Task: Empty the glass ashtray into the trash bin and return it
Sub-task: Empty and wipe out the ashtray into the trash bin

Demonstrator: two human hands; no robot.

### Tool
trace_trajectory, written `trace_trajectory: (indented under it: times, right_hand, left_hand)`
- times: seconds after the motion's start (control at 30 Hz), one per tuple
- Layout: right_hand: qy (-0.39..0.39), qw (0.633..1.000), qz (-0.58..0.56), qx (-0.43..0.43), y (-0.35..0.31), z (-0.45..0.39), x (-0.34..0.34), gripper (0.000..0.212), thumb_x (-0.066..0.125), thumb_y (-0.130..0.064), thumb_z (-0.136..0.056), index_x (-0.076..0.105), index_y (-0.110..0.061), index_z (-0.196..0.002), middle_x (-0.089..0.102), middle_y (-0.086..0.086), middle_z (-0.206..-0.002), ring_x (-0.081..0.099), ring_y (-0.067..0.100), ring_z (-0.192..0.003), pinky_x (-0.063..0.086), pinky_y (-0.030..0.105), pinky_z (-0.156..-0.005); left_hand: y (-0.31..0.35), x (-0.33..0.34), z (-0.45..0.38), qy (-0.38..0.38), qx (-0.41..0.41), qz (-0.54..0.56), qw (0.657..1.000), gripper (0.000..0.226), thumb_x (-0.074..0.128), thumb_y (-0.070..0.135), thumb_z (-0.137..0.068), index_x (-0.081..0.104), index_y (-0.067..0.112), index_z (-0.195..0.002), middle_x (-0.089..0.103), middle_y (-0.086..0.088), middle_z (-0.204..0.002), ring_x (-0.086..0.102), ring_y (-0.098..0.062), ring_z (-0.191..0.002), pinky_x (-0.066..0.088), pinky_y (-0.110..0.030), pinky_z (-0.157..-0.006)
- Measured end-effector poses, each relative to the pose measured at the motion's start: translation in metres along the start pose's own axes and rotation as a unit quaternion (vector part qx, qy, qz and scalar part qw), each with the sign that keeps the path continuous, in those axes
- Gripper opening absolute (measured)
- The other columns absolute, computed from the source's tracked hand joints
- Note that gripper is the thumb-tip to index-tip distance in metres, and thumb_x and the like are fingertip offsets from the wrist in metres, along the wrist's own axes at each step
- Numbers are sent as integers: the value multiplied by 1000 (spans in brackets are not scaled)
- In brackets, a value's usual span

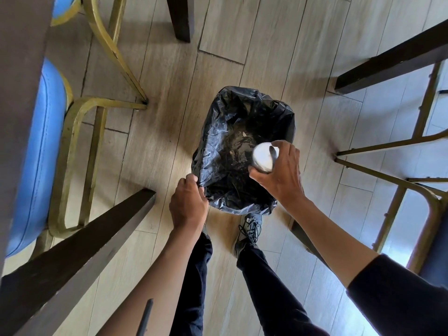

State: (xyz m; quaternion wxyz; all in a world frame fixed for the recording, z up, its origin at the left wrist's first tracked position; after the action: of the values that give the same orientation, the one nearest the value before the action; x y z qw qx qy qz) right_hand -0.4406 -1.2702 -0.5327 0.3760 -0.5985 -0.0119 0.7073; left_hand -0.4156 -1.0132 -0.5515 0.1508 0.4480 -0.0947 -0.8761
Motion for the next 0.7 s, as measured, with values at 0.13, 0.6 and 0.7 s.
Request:
trace_trajectory:
  times: [0.13, 0.6, 0.7]
  right_hand:
    - [2, 1000, -10, 5, 0, 2, 0, 84, 88, -43, -65, 47, -7, -129, 53, 9, -132, 46, 25, -120, 49, 33, -89]
    - [-40, 937, -305, 165, 7, 28, 11, 46, 80, -44, -78, 68, -25, -118, 73, -4, -107, 69, 13, -94, 59, 33, -83]
    - [-85, 802, -510, 300, 11, 46, 34, 45, 72, -45, -82, 73, -20, -120, 72, 5, -110, 67, 23, -99, 56, 42, -83]
  left_hand:
    - [1, 0, 0, -2, 2, 4, 1000, 25, 59, 18, -97, 57, 12, -121, 64, -10, -114, 64, -30, -99, 44, -36, -72]
    - [-1, -6, 11, 32, -9, 48, 998, 33, 61, 21, -95, 52, 12, -125, 57, -10, -118, 61, -28, -101, 38, -28, -73]
    - [8, -17, 20, 60, 26, 70, 995, 38, 65, 17, -92, 52, 7, -126, 56, -12, -117, 59, -26, -102, 37, -23, -78]
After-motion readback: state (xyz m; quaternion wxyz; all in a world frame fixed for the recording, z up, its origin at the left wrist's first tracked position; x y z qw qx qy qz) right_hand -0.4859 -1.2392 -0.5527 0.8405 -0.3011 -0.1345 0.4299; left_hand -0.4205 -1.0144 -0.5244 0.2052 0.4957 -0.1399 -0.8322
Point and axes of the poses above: each hand's wrist, its own z-axis away from the middle knuckle, its own x-axis out of the palm, y = z × x, the point moved 9 cm from there along -z, towards the middle knuckle
